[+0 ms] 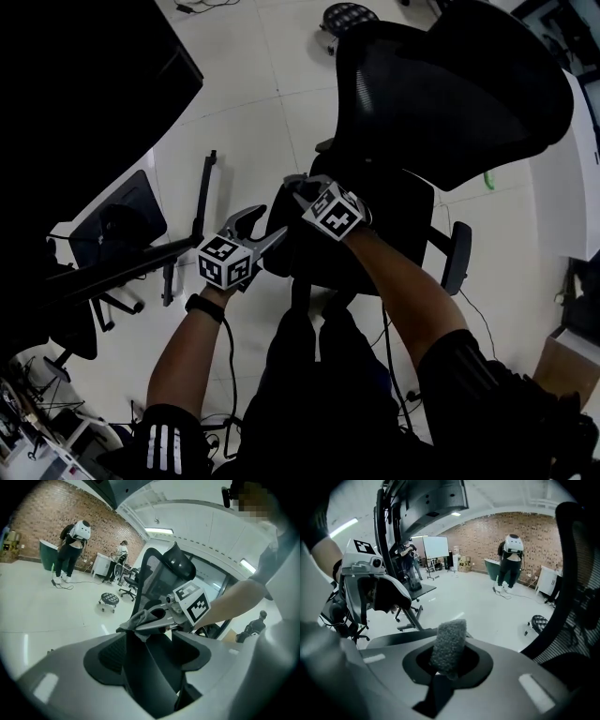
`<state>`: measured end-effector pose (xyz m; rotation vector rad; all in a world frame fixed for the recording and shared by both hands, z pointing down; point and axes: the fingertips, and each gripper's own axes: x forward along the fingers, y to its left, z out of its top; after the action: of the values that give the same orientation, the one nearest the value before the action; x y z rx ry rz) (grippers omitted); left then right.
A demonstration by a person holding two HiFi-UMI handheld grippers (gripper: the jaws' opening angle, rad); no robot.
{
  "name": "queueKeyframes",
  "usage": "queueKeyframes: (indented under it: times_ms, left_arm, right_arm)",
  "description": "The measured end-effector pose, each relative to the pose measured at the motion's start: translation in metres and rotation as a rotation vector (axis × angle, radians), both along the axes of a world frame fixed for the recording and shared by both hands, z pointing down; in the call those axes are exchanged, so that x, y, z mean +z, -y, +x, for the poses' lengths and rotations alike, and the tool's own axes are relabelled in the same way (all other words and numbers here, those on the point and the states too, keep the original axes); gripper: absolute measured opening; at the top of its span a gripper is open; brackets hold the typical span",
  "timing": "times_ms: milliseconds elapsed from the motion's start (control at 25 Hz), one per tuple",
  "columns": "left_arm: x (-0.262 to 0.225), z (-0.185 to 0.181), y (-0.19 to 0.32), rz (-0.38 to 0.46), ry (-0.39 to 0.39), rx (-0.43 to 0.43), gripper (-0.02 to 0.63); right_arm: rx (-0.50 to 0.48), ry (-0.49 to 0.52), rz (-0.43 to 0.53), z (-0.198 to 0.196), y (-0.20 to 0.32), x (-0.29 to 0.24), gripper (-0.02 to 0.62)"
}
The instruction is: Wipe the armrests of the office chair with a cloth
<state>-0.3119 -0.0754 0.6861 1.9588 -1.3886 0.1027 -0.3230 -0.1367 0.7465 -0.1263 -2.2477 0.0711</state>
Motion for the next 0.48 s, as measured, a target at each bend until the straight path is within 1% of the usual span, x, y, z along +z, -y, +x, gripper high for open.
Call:
queueKeyframes:
  times_ms: [160, 360, 480]
  left_arm:
    - [0.005, -0.008, -0.013, -0.005, -0.01, -0.026, 0.325]
    - [0.01, -0.012, -0.029, -0.013, -0.015, -0.047, 0.325]
    - [0.01, -0.013, -0.037, -0.011, -0.02, -0.061, 0.325]
  right_arm:
    - [-0.028, -0.049, 0.005, -0.008, -0.007, 0.014, 0.038]
    - [0.026, -0.045, -0.044, -0.007, -0.012, 0.016, 0.038]
    - [-0.006, -0.045, -0.045, -0.007, -0.027, 0.014, 0.038]
